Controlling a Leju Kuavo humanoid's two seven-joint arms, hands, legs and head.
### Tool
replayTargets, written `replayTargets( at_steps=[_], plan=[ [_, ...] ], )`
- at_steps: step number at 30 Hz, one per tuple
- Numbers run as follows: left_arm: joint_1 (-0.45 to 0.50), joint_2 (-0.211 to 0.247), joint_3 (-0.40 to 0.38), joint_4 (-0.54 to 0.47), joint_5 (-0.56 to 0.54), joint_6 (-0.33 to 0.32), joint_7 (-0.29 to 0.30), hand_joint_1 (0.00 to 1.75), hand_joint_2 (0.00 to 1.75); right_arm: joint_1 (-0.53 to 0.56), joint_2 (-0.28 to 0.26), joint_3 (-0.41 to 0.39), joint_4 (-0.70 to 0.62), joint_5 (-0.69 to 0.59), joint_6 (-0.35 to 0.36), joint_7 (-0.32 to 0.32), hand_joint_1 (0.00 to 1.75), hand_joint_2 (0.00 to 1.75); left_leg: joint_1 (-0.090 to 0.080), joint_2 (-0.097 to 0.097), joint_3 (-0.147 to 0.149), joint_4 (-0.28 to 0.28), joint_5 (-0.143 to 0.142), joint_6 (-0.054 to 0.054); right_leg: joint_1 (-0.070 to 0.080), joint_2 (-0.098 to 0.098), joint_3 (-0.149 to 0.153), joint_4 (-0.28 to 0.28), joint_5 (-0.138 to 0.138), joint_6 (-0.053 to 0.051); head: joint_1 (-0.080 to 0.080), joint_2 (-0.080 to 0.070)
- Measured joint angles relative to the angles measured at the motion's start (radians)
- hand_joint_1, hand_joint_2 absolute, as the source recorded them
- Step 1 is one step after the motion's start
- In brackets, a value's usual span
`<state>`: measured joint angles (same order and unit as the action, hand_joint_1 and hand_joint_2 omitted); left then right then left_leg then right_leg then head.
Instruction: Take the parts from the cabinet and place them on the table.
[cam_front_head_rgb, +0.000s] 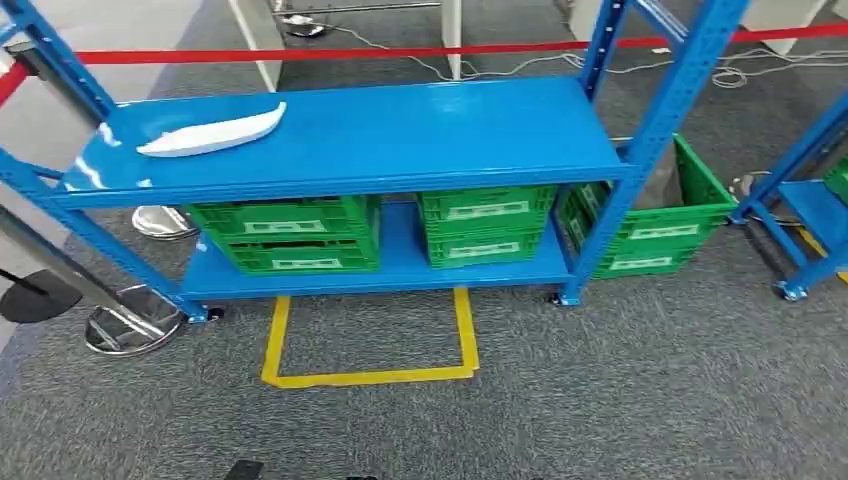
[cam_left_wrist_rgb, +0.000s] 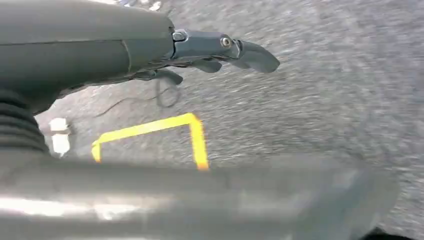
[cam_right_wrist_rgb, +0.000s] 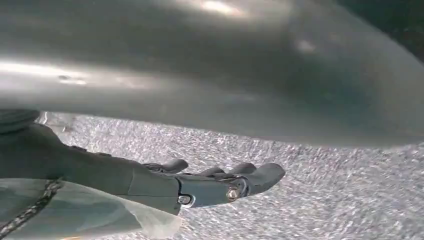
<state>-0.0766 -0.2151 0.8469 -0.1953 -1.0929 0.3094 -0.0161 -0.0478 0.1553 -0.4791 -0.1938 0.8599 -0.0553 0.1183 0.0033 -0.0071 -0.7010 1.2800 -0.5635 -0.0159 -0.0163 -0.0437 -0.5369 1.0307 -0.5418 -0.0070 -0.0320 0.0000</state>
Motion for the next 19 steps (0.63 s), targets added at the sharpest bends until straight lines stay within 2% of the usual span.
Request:
replayTargets(
  at_steps=[2,3,4,6,7,8,9,10,11,12,13,14,15,16,17,18,19],
  plan=[
    [0.002,0.003,0.000,0.000,-0.005,-0.007,0.002,0.00,1.75,-0.007,0.000,-0.002,0.000,-0.014,0.002,0.023,0.00,0.00,-0.003,0.003,0.082,-0.169,0.093,0.016,0.003,-0.010,0.010,-0.001,-0.005,0.001,0.000,0.000],
    [0.001,0.008,0.000,0.000,-0.008,-0.017,0.002,0.00,1.75,-0.008,0.001,-0.006,0.000,-0.026,0.002,0.051,0.00,1.75,-0.010,0.015,0.115,-0.226,0.091,0.029,0.002,-0.012,0.000,-0.003,-0.008,0.004,0.002,0.000],
    [0.000,0.010,0.000,0.000,-0.008,-0.017,0.003,0.00,1.75,-0.009,0.001,-0.011,0.000,-0.031,0.002,0.059,0.00,1.75,-0.013,0.018,0.121,-0.243,0.085,0.033,0.006,-0.013,0.012,-0.001,-0.012,0.011,0.000,0.000],
    [0.000,0.010,0.000,0.000,-0.010,-0.027,0.010,0.00,1.75,-0.010,0.001,-0.019,0.000,-0.033,0.001,0.082,0.00,1.75,-0.017,0.016,0.118,-0.245,0.082,0.034,0.003,-0.017,0.011,-0.007,-0.007,0.021,0.002,0.000],
    [0.002,0.011,0.000,0.000,-0.011,-0.053,0.031,0.00,1.75,-0.013,0.001,-0.020,0.000,-0.023,0.005,0.103,0.00,1.75,-0.017,0.014,0.119,-0.250,0.083,0.036,0.004,-0.018,0.016,-0.014,-0.005,0.027,0.001,0.000],
    [0.002,0.012,0.000,0.000,-0.010,-0.080,0.054,0.00,1.75,-0.014,0.000,-0.020,0.000,-0.014,0.009,0.119,0.00,1.75,-0.003,0.012,0.135,-0.274,0.092,0.039,0.006,-0.015,0.017,-0.015,-0.014,0.033,0.002,0.000],
    [0.004,0.015,-0.006,0.000,-0.006,-0.100,0.069,0.00,1.75,-0.012,-0.006,-0.019,0.000,-0.012,0.012,0.128,0.00,1.75,-0.003,0.011,0.144,-0.282,0.093,0.041,0.005,0.009,0.009,0.005,-0.027,0.036,0.006,0.000],
    [0.003,0.018,-0.016,0.000,0.004,-0.110,0.074,0.00,1.75,-0.008,-0.008,-0.016,0.000,-0.017,0.015,0.129,0.00,1.75,-0.002,0.011,0.145,-0.283,0.093,0.045,0.004,0.028,-0.019,0.059,-0.057,0.037,0.009,0.000],
    [0.002,0.019,-0.028,0.000,0.023,-0.119,0.076,0.00,1.75,-0.001,-0.012,-0.013,0.000,-0.029,0.015,0.128,0.00,1.75,-0.001,0.008,0.145,-0.283,0.091,0.049,0.004,0.036,-0.063,0.141,-0.092,0.040,0.012,0.000],
    [0.002,0.022,-0.040,-0.001,0.041,-0.122,0.076,0.00,1.75,0.006,-0.015,-0.008,0.000,-0.042,0.015,0.126,0.00,1.75,-0.002,0.006,0.146,-0.283,0.089,0.051,0.003,0.040,-0.107,0.216,-0.117,0.043,0.012,0.000],
    [0.002,0.027,-0.055,-0.006,0.067,-0.126,0.076,0.00,1.75,0.015,-0.019,0.001,0.000,-0.062,0.018,0.121,0.00,1.75,-0.002,0.004,0.146,-0.282,0.088,0.052,0.003,0.041,-0.146,0.275,-0.129,0.047,0.011,0.000],
    [0.003,0.033,-0.066,-0.011,0.086,-0.129,0.076,0.00,1.75,0.025,-0.021,0.007,0.000,-0.078,0.018,0.118,0.00,1.75,-0.002,0.001,0.147,-0.282,0.086,0.051,0.003,0.041,-0.160,0.283,-0.114,0.049,0.013,0.000],
    [0.003,0.038,-0.083,-0.022,0.118,-0.136,0.076,0.00,1.75,0.030,-0.024,0.014,0.000,-0.104,0.018,0.108,0.00,1.75,-0.001,-0.001,0.150,-0.282,0.084,0.049,0.001,0.040,-0.151,0.243,-0.073,0.050,0.012,0.000],
    [0.002,0.042,-0.097,-0.032,0.143,-0.141,0.076,0.00,1.75,0.032,-0.026,0.021,0.000,-0.121,0.019,0.105,0.00,1.75,0.000,-0.003,0.155,-0.280,0.080,0.045,-0.001,0.040,-0.117,0.165,-0.019,0.052,0.013,0.000],
    [0.000,0.045,-0.115,-0.042,0.168,-0.144,0.074,0.00,0.00,0.039,-0.031,0.029,0.000,-0.139,0.019,0.102,0.00,1.75,0.001,-0.006,0.161,-0.278,0.074,0.040,-0.004,0.040,-0.074,0.074,0.032,0.052,0.012,0.000],
    [0.000,0.050,-0.131,-0.051,0.192,-0.149,0.073,0.00,0.00,0.049,-0.032,0.039,0.000,-0.161,0.021,0.095,0.00,1.75,0.000,-0.008,0.162,-0.273,0.068,0.033,-0.007,0.045,-0.044,0.011,0.041,0.052,0.015,0.000],
    [-0.001,0.056,-0.151,-0.060,0.219,-0.155,0.071,0.00,0.00,0.054,-0.032,0.048,0.001,-0.183,0.023,0.086,0.00,0.00,-0.008,-0.010,0.155,-0.258,0.061,0.025,-0.004,0.051,-0.029,-0.007,0.030,0.044,0.019,0.000]
  ],
)
